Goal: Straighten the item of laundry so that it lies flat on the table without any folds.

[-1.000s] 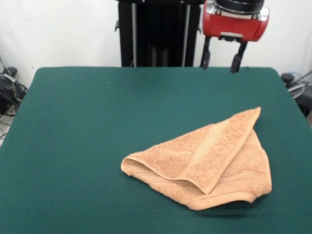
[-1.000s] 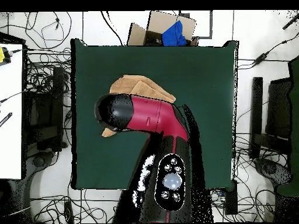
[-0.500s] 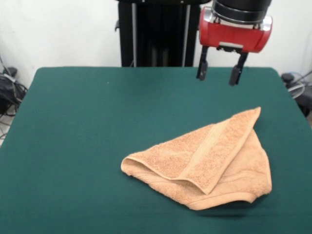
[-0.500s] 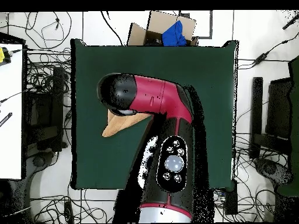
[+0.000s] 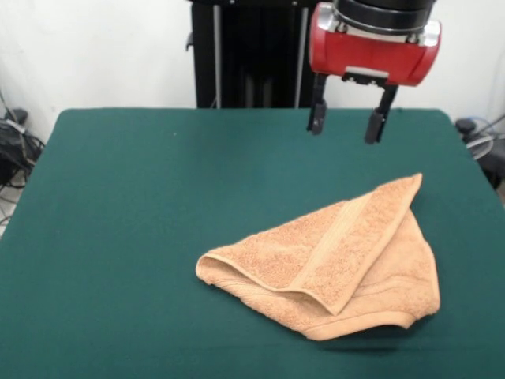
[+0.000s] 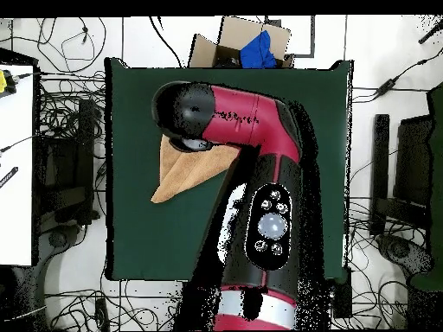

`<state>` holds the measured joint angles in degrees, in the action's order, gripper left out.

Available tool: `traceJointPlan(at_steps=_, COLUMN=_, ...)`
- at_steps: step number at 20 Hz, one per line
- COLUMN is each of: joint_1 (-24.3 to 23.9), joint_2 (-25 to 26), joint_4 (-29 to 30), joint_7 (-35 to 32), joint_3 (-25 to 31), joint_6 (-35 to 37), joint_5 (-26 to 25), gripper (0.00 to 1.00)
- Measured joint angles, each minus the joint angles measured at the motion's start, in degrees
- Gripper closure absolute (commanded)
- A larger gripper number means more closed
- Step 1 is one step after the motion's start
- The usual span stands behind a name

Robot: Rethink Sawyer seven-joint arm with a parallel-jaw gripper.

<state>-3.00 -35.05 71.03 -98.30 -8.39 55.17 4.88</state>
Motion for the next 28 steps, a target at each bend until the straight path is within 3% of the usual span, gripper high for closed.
traceJointPlan(at_steps=7, joint_1=-1.95, joint_2=3.38, joint_4=-6.7, joint_7=0.0, joint_3=0.0, joint_6=1.42, joint_5=-0.01, gripper=0.0)
traceJointPlan(at_steps=28, joint_1=-2.31, joint_2=11.42, joint_4=-16.18, joint_7=0.0, joint_3=0.0, joint_6=1.43, joint_5=-0.04, gripper=0.0)
